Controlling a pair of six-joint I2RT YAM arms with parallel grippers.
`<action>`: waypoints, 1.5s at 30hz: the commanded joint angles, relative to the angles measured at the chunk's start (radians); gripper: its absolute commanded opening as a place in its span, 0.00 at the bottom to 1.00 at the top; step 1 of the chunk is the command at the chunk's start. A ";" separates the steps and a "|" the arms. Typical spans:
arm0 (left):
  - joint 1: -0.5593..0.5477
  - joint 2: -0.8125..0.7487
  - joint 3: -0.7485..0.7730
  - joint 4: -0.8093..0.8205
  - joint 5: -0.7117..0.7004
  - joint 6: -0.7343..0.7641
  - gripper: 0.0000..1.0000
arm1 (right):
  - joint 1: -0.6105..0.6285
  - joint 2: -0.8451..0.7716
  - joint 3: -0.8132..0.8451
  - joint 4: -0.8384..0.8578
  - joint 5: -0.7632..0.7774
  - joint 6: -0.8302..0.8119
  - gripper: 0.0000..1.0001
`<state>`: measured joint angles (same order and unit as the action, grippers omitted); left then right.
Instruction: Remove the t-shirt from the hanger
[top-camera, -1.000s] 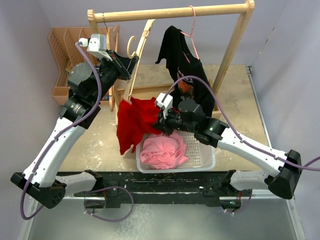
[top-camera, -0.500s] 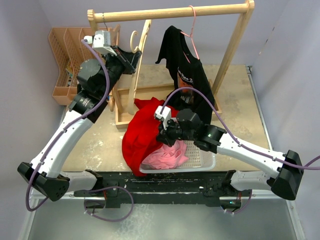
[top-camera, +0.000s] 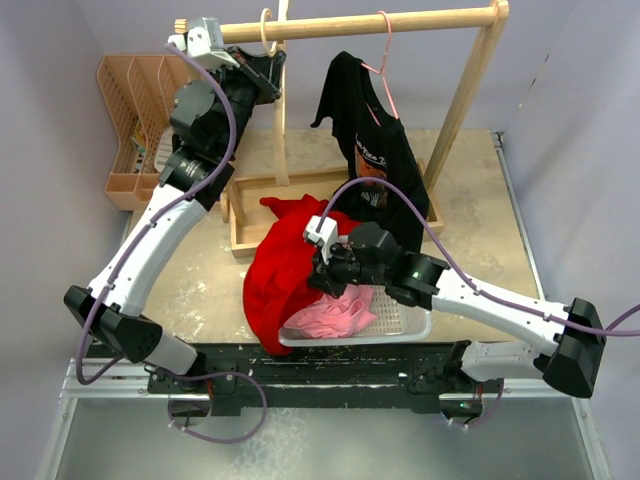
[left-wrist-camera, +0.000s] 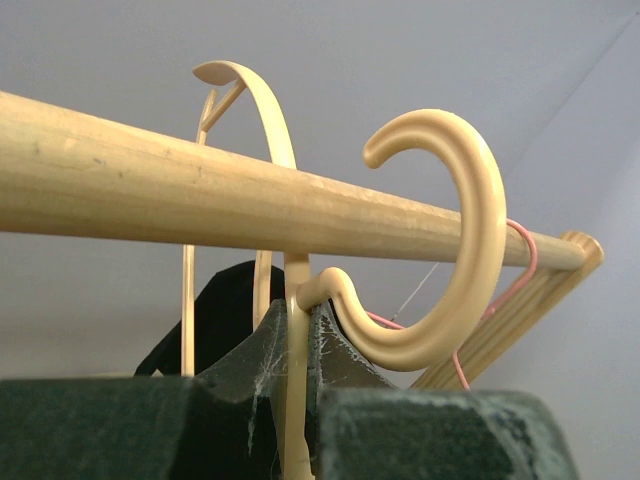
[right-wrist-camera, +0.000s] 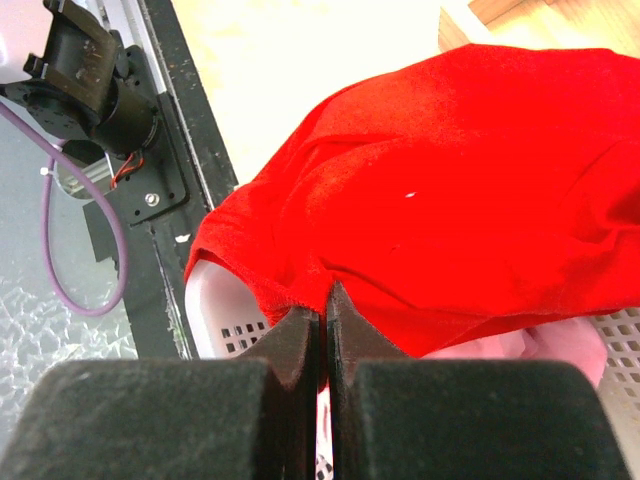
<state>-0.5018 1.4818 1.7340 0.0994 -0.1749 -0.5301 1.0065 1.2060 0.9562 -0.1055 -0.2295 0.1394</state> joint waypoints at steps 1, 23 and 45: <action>0.003 0.018 0.077 0.037 -0.059 0.031 0.00 | 0.017 0.001 -0.005 0.061 0.001 0.022 0.00; 0.011 0.001 0.000 -0.009 -0.158 0.094 0.63 | 0.044 -0.031 0.088 -0.015 0.134 0.014 0.00; 0.011 -0.338 -0.142 -0.077 0.185 0.064 0.99 | 0.044 -0.151 0.671 -0.229 0.380 -0.151 0.00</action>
<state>-0.4976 1.2011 1.6157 0.0181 -0.0677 -0.4530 1.0470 1.1088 1.5188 -0.3542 0.1261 0.0517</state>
